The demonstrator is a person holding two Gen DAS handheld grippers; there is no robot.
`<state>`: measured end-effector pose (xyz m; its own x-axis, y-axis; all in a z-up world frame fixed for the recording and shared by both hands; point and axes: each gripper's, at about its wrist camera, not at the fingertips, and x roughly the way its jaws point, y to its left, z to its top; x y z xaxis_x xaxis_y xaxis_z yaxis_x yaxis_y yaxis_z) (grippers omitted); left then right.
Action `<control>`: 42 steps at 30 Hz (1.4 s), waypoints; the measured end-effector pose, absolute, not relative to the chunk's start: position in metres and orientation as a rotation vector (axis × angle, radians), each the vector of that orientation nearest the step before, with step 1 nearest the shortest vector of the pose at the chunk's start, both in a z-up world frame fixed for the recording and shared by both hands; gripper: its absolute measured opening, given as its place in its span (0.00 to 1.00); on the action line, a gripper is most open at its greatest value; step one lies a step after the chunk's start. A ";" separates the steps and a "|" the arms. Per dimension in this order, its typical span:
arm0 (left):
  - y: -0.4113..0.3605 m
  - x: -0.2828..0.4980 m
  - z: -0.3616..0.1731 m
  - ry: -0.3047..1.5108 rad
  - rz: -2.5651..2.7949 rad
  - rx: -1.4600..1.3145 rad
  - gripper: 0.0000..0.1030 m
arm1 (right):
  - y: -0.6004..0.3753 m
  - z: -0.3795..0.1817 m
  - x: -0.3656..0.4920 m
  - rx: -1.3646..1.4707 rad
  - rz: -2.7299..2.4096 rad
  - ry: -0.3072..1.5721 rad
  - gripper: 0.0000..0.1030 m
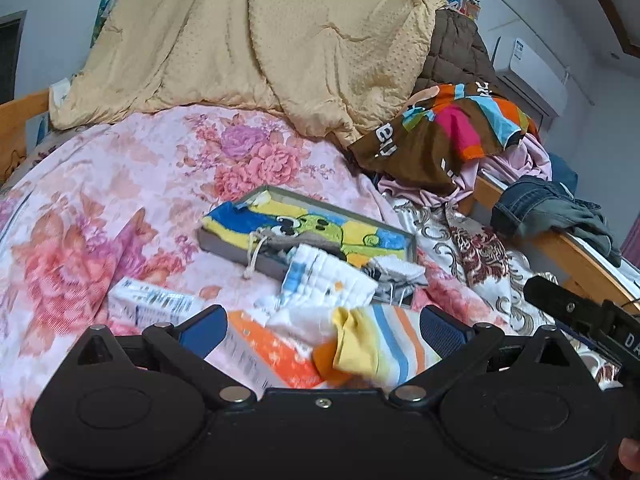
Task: Organize soft objects
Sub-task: 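Move both open tools back over the remaining pile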
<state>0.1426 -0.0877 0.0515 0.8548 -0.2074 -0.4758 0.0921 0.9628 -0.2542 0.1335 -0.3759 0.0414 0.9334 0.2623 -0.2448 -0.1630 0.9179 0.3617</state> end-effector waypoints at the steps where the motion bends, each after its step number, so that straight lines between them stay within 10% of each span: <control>1: -0.087 0.137 0.051 0.524 -0.157 -0.223 0.99 | -0.376 0.041 0.130 0.341 0.219 0.292 1.00; 42: -0.119 0.098 -0.022 0.606 -0.052 -0.111 0.99 | -0.384 -0.007 0.130 0.189 0.158 0.583 1.00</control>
<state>0.0983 -0.1192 -0.0222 0.8210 -0.0808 -0.5652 0.0159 0.9928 -0.1189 0.1300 -0.3838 -0.0070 0.8238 0.2008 -0.5301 -0.0944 0.9707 0.2211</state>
